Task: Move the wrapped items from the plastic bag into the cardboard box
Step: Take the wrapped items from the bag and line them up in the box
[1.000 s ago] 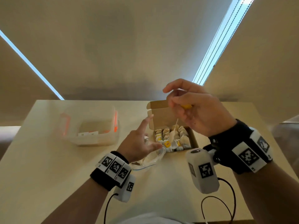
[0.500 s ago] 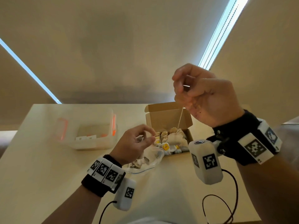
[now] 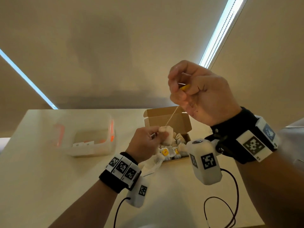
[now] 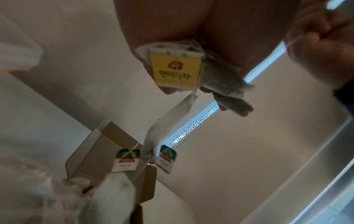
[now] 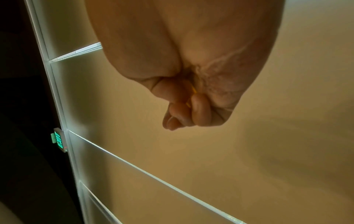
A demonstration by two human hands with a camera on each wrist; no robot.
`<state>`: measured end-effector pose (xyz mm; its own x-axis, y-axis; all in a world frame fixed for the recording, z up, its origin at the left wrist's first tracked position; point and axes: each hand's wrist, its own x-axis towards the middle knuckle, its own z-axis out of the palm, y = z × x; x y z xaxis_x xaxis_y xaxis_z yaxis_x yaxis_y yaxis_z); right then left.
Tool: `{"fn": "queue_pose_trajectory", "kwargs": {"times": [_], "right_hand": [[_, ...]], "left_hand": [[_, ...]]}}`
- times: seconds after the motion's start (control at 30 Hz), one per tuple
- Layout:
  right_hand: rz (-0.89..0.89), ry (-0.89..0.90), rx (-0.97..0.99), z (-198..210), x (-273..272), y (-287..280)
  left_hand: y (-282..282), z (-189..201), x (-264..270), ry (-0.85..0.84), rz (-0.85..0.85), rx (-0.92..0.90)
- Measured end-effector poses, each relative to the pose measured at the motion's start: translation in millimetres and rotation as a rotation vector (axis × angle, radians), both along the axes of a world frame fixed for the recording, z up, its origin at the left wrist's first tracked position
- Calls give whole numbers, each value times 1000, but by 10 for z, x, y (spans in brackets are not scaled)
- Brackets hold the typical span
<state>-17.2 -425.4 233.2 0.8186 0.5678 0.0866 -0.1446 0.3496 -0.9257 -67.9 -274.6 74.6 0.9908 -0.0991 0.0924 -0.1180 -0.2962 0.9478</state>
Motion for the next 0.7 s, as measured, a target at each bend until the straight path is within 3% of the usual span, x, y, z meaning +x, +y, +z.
{"fn": "queue_pose_trajectory", "kwargs": {"times": [0.1, 0.17, 0.23, 0.3, 0.37, 0.47, 0.53, 0.7], "right_hand": [[-141, -121, -221, -194, 108, -138], [-209, -328, -588, -451, 161, -214], [-170, -566, -1011, -756, 158, -276], [-104, -675, -1217, -972, 63, -293], [-49, -634, -1093, -1071, -46, -271], [152, -368, -818, -1109, -187, -172], [221, -263, -776, -1127, -222, -128], [79, -324, -719, -1185, -217, -112]], "left_hand": [[75, 86, -69, 116, 7, -148], [124, 179, -120, 134, 8, -197], [169, 289, -158, 121, 0, -223], [200, 408, -191, 119, -2, -228], [225, 505, -215, 139, -6, -228], [267, 586, -230, 198, 16, -226], [313, 604, -227, 246, 29, -226], [435, 616, -239, 278, 7, -148]]}}
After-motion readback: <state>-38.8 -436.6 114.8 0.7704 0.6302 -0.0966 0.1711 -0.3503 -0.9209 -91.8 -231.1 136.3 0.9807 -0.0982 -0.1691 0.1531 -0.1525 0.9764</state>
